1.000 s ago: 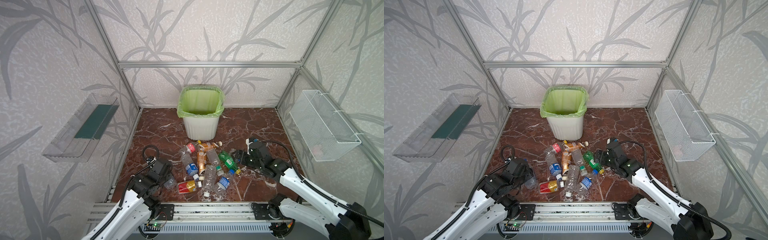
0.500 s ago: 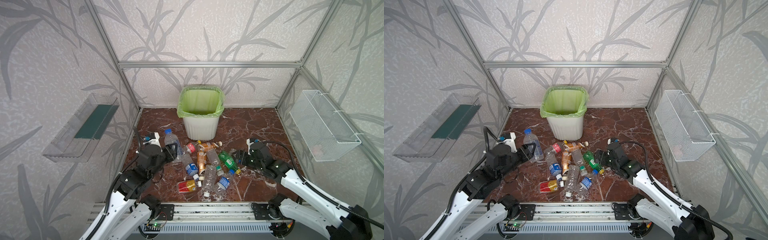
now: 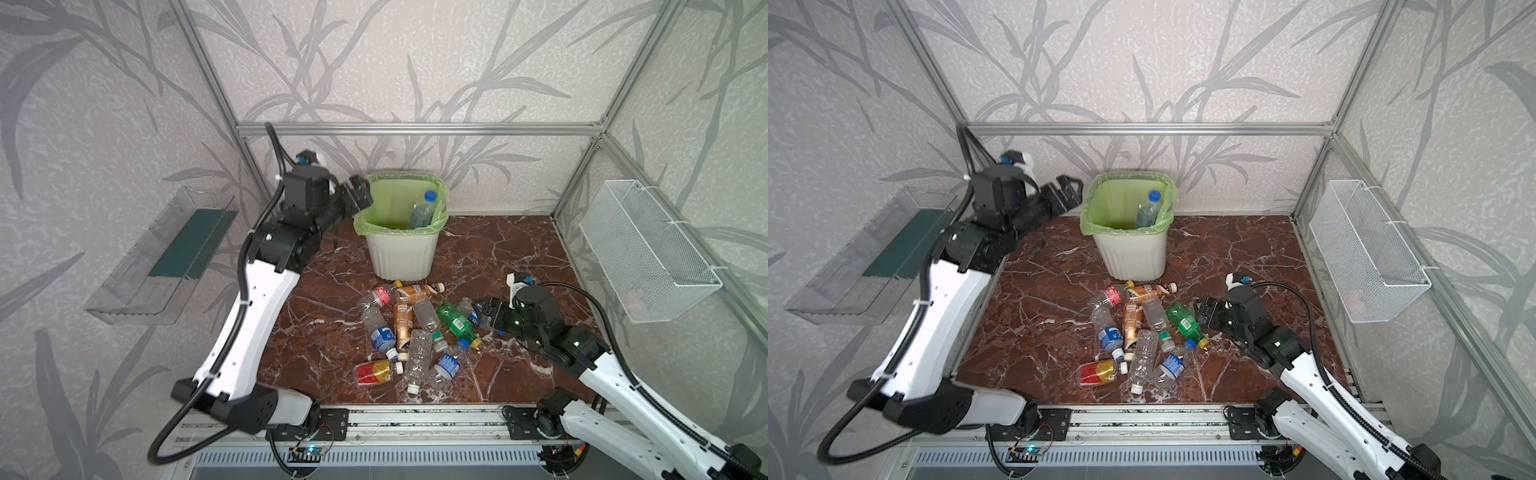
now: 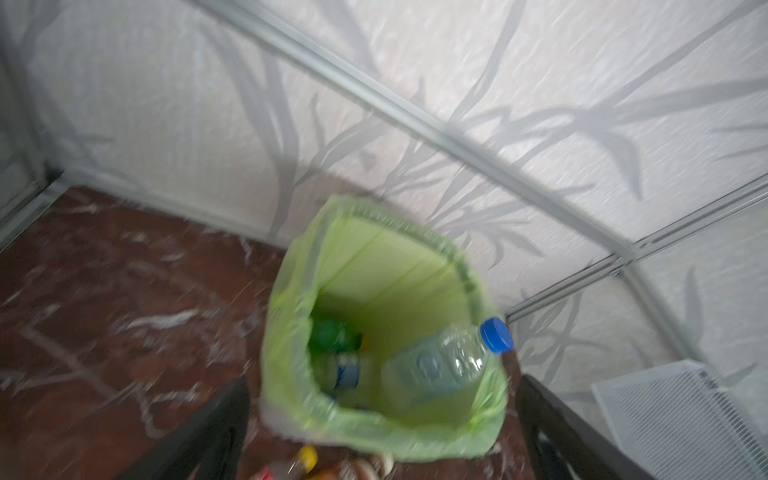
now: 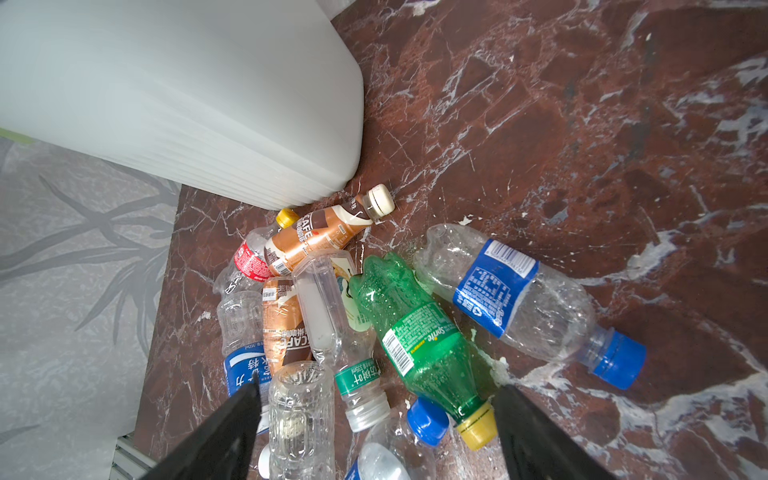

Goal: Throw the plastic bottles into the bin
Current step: 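Lift the soda water bottle with the left gripper and drop it into the bin, then return the left gripper to the pile while the right lowers toward a blue-capped bottle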

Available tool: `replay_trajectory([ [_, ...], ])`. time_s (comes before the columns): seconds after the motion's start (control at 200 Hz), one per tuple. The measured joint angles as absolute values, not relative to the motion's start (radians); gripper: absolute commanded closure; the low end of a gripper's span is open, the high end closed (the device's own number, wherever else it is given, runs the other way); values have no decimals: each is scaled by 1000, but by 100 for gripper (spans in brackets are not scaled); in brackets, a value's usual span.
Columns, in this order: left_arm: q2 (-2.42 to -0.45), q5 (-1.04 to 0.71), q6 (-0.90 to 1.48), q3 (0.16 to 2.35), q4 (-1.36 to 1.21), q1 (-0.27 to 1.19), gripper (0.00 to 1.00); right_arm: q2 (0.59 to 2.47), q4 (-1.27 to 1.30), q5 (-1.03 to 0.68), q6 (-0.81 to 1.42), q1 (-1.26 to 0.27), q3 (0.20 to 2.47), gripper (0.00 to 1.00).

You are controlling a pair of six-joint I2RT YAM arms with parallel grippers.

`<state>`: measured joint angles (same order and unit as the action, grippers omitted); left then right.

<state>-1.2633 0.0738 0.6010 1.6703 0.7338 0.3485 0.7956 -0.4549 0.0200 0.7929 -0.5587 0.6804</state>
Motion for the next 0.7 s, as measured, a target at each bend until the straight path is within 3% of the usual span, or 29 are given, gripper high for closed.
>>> replay_trajectory([
  [0.285,-717,160,643,1165,803,338,4,851,-455,15,782,-545,637,11],
  [0.48,-680,115,714,925,812,338,6,860,-451,-1,782,-545,623,11],
  [0.7,-665,54,778,811,784,338,9,852,-455,-10,790,-545,618,12],
])
